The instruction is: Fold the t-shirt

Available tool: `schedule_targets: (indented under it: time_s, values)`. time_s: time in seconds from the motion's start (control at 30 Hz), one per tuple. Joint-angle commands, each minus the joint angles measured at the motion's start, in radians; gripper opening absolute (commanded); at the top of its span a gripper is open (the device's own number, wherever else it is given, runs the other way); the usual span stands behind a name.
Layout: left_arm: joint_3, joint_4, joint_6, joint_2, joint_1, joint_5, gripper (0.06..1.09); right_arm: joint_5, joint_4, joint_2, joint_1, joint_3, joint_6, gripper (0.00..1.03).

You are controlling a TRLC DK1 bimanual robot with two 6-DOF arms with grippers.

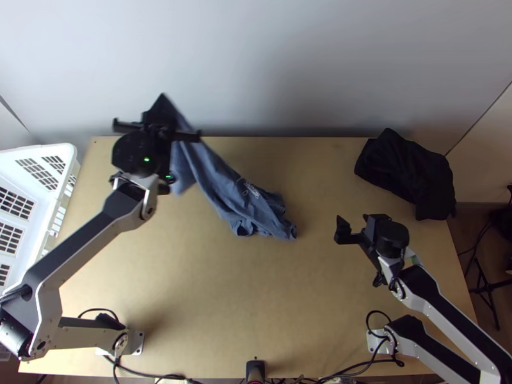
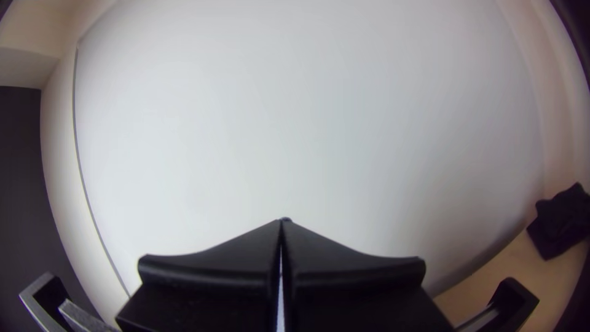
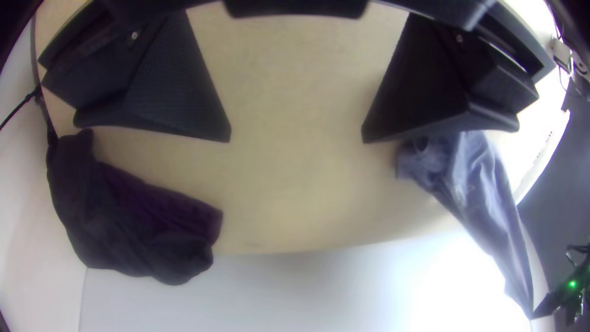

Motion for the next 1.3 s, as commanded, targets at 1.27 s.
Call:
schedule_targets:
  time_s: [1.27]
  values:
    - [-0.328, 0.264, -0.127, 0.215, 0.737, 0.363, 0.09, -0.418, 0.071, 0.835, 0.222, 0.520, 0.109, 0.99]
